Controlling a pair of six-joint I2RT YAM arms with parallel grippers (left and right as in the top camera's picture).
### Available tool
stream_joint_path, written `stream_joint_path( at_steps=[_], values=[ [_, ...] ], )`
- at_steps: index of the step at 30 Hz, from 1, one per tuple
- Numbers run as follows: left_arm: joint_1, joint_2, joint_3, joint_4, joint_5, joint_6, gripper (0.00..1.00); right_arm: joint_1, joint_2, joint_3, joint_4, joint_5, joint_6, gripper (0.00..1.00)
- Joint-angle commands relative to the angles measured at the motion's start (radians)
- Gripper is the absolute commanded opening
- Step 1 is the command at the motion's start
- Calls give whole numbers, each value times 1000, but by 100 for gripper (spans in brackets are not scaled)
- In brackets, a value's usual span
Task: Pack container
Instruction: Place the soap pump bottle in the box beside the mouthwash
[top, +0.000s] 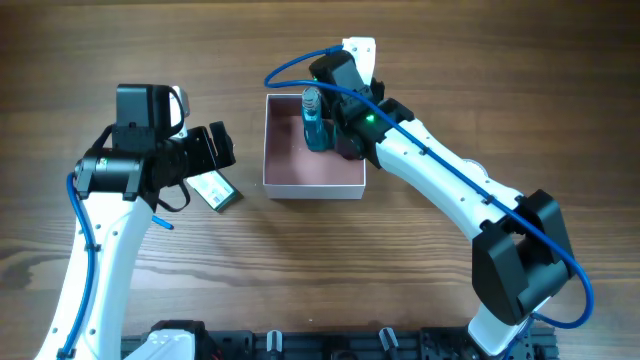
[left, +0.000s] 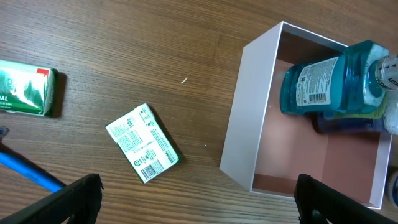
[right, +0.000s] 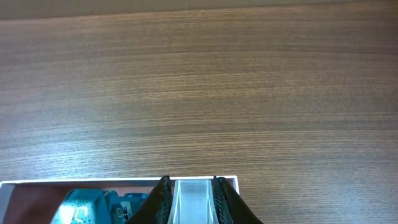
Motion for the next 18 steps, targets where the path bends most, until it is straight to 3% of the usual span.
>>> stream_joint_path(
  at_steps=[1,6,18],
  values=[
    [-5,5,18,0,12,-13,100,-9,6,32,16,2,1,40],
    [-5,5,18,0,12,-13,100,-9,6,32,13,2,1,54],
    [-5,5,18,0,12,-13,100,-9,3,32,8,1,-1,55]
  ],
)
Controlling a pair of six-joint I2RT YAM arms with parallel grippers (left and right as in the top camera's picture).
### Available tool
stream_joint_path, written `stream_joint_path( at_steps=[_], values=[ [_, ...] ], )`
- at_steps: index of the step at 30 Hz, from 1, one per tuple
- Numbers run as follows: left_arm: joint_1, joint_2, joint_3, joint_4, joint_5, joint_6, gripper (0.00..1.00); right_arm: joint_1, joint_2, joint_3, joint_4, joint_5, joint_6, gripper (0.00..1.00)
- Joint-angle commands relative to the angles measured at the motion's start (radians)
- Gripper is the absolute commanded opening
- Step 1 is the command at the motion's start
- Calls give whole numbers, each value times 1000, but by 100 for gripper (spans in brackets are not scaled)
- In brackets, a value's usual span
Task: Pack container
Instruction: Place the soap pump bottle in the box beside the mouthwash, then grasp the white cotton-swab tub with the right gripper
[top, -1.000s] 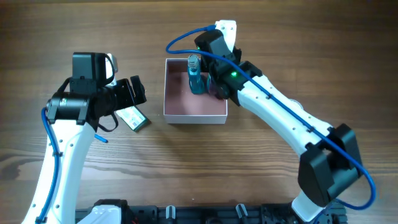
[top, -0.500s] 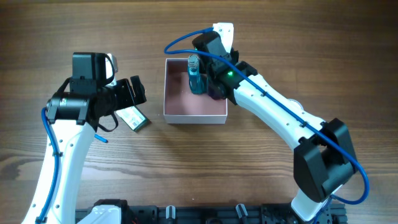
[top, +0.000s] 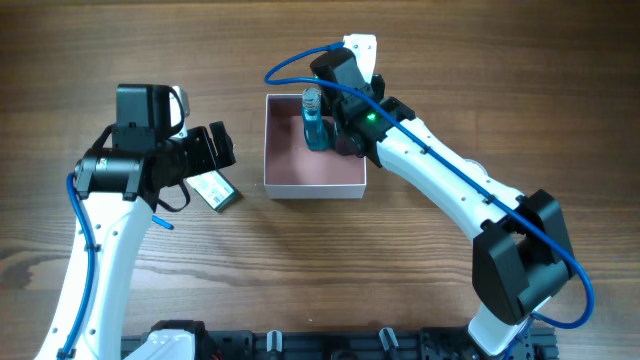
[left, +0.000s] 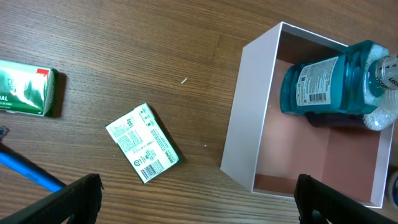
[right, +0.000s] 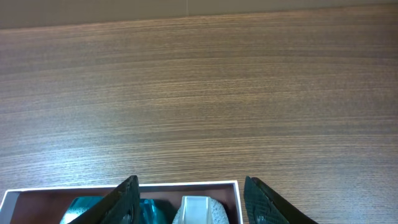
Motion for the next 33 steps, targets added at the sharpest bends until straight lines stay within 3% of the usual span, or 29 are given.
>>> stream_joint_path(
  at_steps=[1,5,10,14,17,18,22,26,33],
  values=[
    [-5,5,18,0,12,-13,100,-4,-2,27,-2,-2,-9,55],
    [-5,5,18,0,12,-13,100,-4,-54,27,-14,-45,-100,55],
    [-5,5,18,0,12,-13,100,-20,-211,30,-129,-44,-101,55],
    [-5,5,18,0,12,-13,100,-106,-350,71,-345,-49,18,55],
    [-5,5,18,0,12,-13,100,-278,-439,96,-600,-208,177,59],
    [-5,5,18,0,12,-13,100,-337,-447,96,-665,-278,185,64],
    [-5,5,18,0,13,-13,100,-534,-426,80,-904,-399,182,99],
    [-5,5,18,0,13,-13,100,-613,-393,20,-935,-438,110,99],
    [-5,5,18,-1,13,-13,100,-614,-302,-53,-887,-448,111,100]
  ],
)
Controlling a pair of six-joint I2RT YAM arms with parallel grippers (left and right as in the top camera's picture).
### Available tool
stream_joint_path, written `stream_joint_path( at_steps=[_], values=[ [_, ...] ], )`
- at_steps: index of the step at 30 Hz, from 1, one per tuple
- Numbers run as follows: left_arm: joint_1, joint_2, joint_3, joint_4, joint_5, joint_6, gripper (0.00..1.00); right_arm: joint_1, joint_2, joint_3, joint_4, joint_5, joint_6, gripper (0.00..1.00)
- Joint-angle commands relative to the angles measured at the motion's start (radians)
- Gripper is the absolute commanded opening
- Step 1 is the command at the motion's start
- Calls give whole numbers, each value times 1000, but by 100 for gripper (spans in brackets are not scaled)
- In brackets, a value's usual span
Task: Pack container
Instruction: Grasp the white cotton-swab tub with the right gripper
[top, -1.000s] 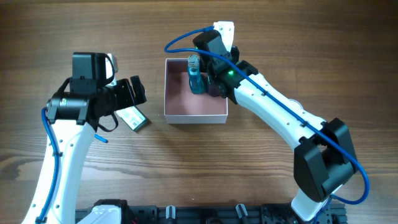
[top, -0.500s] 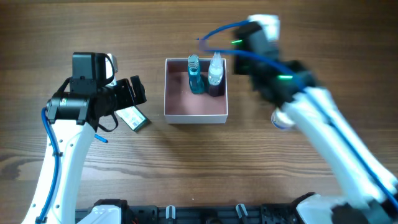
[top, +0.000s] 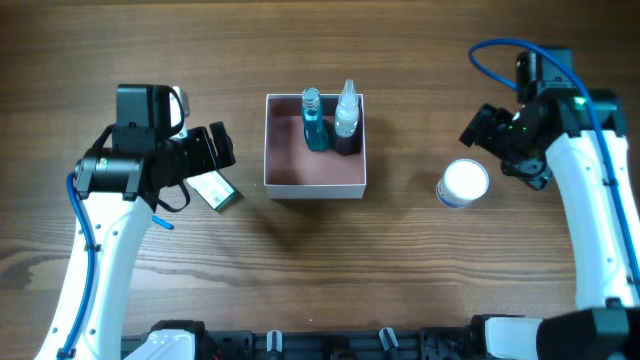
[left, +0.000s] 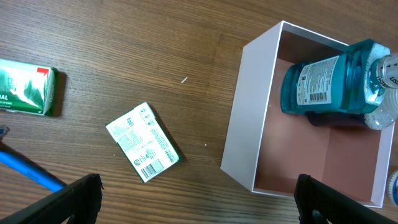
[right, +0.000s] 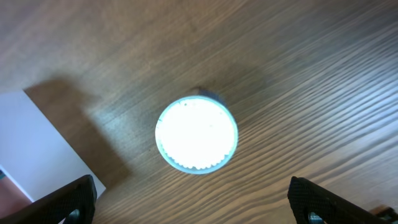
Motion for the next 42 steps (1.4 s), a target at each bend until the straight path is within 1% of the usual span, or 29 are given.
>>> stream_joint_path(
  at_steps=[1,10,17,33,39,42],
  values=[
    [-5,5,18,2,13,-13,100,1,76,-32,10,-35,-9,100],
    [-5,5,18,2,13,-13,100,1,297,-32,63,-83,-16,100],
    [-5,5,18,2,12,-13,100,1,383,-32,84,-82,-17,100],
    [-5,5,18,-2,12,-13,100,1,399,-56,48,-83,-28,100],
    [-5,5,18,-2,12,-13,100,2,399,-127,100,-85,-29,100],
    [-5,5,18,-1,12,-13,100,3,399,-140,141,-108,-74,100]
  ],
)
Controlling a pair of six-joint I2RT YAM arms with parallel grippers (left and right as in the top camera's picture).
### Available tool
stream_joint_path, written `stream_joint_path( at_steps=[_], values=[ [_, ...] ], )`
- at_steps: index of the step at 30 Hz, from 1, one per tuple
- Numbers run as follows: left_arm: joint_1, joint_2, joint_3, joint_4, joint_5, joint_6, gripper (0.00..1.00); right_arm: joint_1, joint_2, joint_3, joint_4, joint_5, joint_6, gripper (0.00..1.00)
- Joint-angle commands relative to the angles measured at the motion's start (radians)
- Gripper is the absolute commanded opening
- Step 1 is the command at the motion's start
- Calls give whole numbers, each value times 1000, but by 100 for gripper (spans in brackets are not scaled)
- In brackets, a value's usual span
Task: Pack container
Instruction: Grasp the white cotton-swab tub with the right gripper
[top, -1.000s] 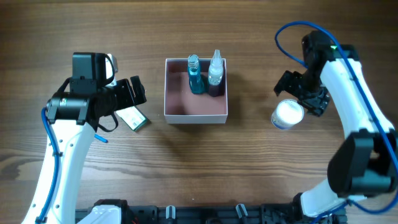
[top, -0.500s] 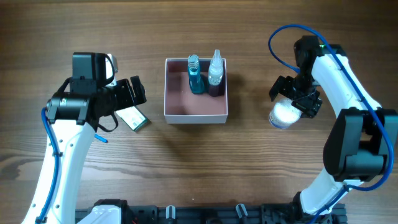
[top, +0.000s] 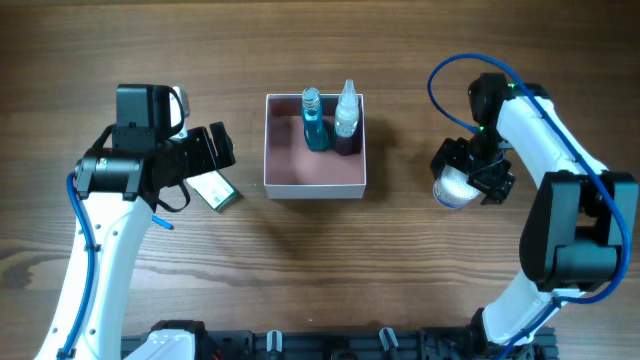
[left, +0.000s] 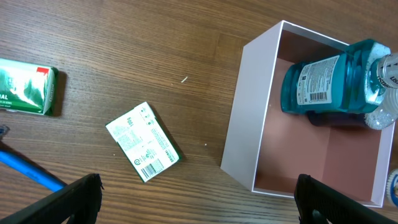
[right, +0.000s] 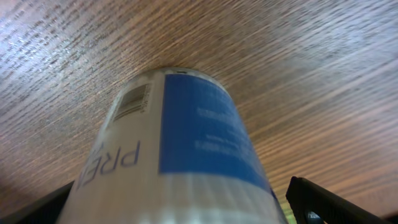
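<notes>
The white container (top: 272, 150) with its pink floor stands mid-table. In its far end stand a blue mouthwash bottle (top: 313, 122) and a clear bottle (top: 346, 112) with a white top. A white tub (top: 451, 185) with a blue label stands right of the container; my right gripper (top: 468, 178) is open, with the tub between its fingers. The right wrist view is filled by the tub (right: 180, 149). My left gripper (top: 222, 148) hangs open left of the container, holding nothing. Below it lies a small green-and-white box (left: 143, 151).
A green packet (left: 28, 91) lies at the far left of the left wrist view, beside a blue cable (left: 28, 171). The container's near half (left: 317, 155) holds nothing. Bare wood lies around the tub (top: 400, 250).
My right gripper, which hung open above and beyond the white tub, has come down and now has the tub between its open fingers. The left arm and the container have not changed.
My right gripper was shut on the clear bottle inside the container's far right corner. It then stood open with the bottle left upright there. After that it was open above the white tub on the right, and now it straddles that tub.
</notes>
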Motion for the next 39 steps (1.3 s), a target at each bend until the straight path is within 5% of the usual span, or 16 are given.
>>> stream_joint_path(
  at_steps=[1,15,28,33,39],
  values=[
    [-5,5,18,0,12,-13,100,6,15,-14,42,-31,-55,100],
    [-5,5,18,0,12,-13,100,26,15,-14,85,-31,-55,85],
    [-5,5,18,0,12,-13,100,26,15,-14,85,-30,-56,47],
    [-5,5,18,0,12,-13,100,26,10,-1,88,-30,-70,4],
    [-5,5,18,0,12,-13,100,35,-66,78,74,-13,-122,4]
  ],
)
